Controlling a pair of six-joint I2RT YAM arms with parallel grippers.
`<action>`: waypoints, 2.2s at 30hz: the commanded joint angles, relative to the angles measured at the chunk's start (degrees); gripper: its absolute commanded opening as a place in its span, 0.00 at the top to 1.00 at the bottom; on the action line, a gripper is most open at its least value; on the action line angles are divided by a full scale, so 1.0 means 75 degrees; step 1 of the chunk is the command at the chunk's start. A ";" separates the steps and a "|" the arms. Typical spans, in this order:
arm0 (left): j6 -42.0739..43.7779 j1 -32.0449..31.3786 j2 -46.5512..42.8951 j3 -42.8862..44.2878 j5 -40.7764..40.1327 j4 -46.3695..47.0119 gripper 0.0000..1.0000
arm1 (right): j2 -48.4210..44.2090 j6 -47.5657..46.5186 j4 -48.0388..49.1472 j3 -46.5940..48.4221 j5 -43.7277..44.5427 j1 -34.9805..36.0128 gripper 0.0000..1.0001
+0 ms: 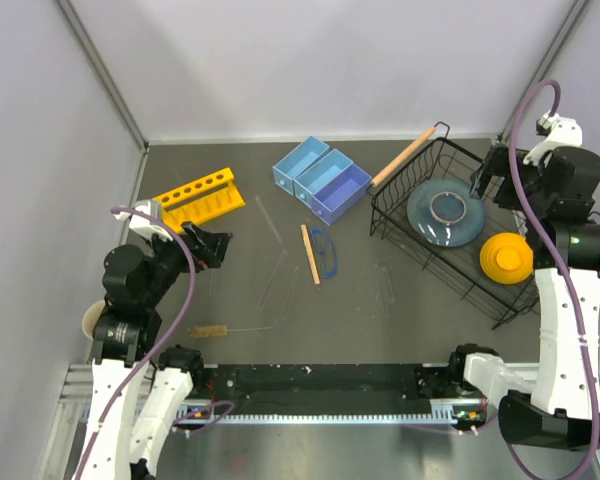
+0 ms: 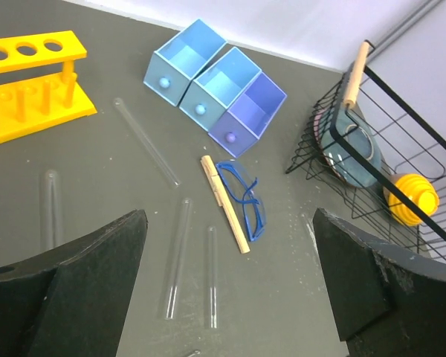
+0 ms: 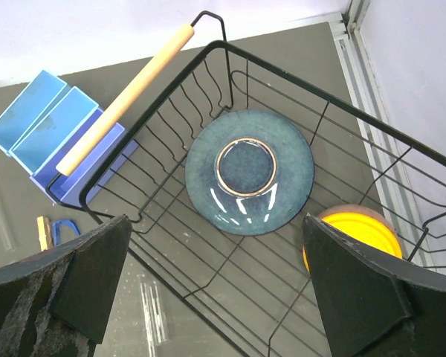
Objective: Organize the chemistry lab equipment
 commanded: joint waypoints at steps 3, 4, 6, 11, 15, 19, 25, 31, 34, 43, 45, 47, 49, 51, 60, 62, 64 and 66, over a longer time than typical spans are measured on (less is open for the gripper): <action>-0.0293 -0.0023 0.0022 0.0126 0.0785 0.0495 0.01 | -0.0195 -0.0080 -0.0065 0.0414 -0.0737 -0.0065 0.01; -0.0305 -0.0023 0.0092 0.0137 0.0890 0.0495 0.01 | -0.0218 -0.0360 -0.0065 0.0402 -0.1319 -0.0065 0.01; -0.0200 -0.0035 0.0350 0.0149 0.1300 0.0461 0.01 | -0.0219 -0.0689 -0.0112 0.0367 -0.2129 -0.0065 0.01; 0.0069 -0.0221 0.1473 0.0383 0.1782 0.0028 0.01 | 0.0226 -0.2249 -0.0966 0.0261 -0.6338 0.0156 0.01; 0.0281 -0.1576 0.2294 0.0723 0.0008 -0.0383 0.01 | 0.0391 -0.2834 -0.1249 0.0203 -0.6377 0.0707 0.01; 0.0141 -0.2577 0.3489 0.1074 -0.1518 -0.0582 0.01 | 0.0554 -0.3350 -0.1296 -0.0008 -0.6456 0.1095 0.01; -0.0234 -0.2601 0.5702 0.1906 -0.2611 -0.0641 0.01 | 0.0953 -0.3538 -0.1273 -0.0242 -0.6516 0.1096 0.01; -0.0713 -0.2519 0.8067 0.3182 -0.2976 -0.0874 0.02 | 0.1035 -0.3737 -0.1226 -0.0500 -0.6599 0.1107 0.01; -0.1006 -0.2496 0.9368 0.4447 -0.3280 -0.1517 0.03 | 0.1059 -0.3703 -0.1144 -0.0629 -0.6493 0.1107 0.01; -0.1535 -0.2426 1.1213 0.6067 -0.3913 -0.2094 0.11 | 0.0942 -0.3609 -0.0804 -0.1097 -0.6633 0.1107 0.01; -0.1547 -0.2379 1.1354 0.6126 -0.3937 -0.2071 0.13 | 0.0930 -0.3551 -0.0734 -0.1215 -0.6680 0.1107 0.01; -0.1512 -0.2320 1.1518 0.6184 -0.3960 -0.2059 0.17 | 0.0941 -0.3515 -0.0640 -0.1297 -0.6715 0.1107 0.01; -0.1442 -0.2297 1.1682 0.6219 -0.3902 -0.1978 0.22 | 0.0953 -0.3468 -0.0616 -0.1332 -0.6739 0.1107 0.01; -0.1372 -0.2273 1.1846 0.6290 -0.3855 -0.1954 0.25 | 0.0942 -0.3387 -0.0570 -0.1356 -0.6855 0.1107 0.01; -0.1231 -0.2144 1.2538 0.6641 -0.3586 -0.1989 0.55 | 0.0614 -0.3374 -0.0394 -0.1801 -0.6926 0.1107 0.01; -0.1266 -0.2109 1.2643 0.6700 -0.3492 -0.2001 0.63 | 0.0578 -0.3363 -0.0359 -0.1848 -0.6961 0.1107 0.01; -0.1301 -0.2086 1.2714 0.6747 -0.3433 -0.1989 0.67 | 0.0578 -0.3351 -0.0347 -0.1860 -0.6985 0.1107 0.01; -0.1324 -0.2074 1.2749 0.6747 -0.3421 -0.1989 0.70 | 0.0566 -0.3351 -0.0347 -0.1871 -0.6985 0.1107 0.01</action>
